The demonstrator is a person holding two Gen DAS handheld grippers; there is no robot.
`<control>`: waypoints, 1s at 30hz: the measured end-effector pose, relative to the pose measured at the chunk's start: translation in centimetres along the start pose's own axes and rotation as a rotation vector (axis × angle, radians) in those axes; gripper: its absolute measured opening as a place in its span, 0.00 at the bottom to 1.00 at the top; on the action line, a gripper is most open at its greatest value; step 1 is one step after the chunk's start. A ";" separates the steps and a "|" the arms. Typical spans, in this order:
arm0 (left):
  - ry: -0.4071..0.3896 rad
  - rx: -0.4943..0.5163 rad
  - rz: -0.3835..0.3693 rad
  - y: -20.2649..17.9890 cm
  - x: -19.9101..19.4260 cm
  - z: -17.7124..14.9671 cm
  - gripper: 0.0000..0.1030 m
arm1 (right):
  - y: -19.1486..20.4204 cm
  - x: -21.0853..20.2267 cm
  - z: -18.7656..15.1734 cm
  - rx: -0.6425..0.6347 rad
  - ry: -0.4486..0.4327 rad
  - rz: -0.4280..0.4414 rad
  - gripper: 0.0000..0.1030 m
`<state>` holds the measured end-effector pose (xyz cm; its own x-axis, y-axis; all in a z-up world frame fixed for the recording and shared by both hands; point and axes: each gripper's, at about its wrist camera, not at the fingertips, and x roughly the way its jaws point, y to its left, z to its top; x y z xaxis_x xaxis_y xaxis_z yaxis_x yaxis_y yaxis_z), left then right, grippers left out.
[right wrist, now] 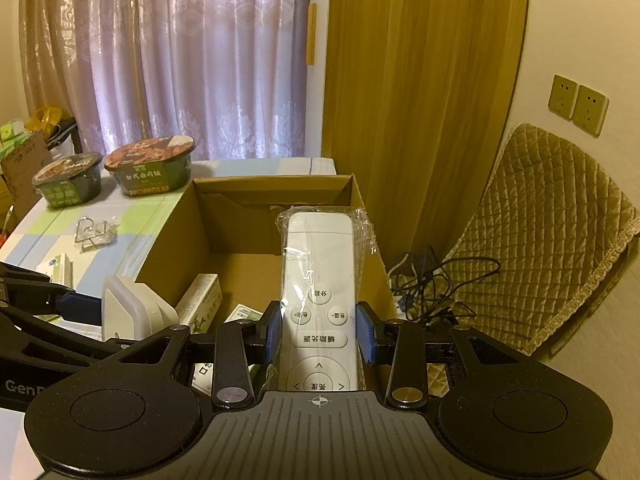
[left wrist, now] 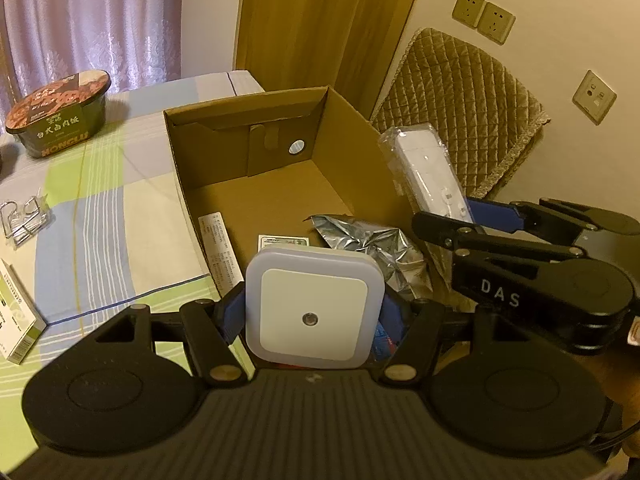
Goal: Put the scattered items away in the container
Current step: 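Lower the night light into the box with the left gripper while the right gripper lowers the remote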
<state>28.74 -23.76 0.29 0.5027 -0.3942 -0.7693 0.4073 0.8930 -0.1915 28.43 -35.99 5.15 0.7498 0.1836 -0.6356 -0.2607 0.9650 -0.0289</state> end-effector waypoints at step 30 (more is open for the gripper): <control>-0.012 -0.049 0.009 1.4 1.2 0.2 0.60 | -0.2 0.9 -0.1 -0.011 0.012 -0.010 0.40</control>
<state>30.04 -23.05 -0.77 0.5154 -0.3882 -0.7640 0.3653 0.9060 -0.2140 29.14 -36.01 4.49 0.7450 0.1713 -0.6447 -0.2596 0.9647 -0.0437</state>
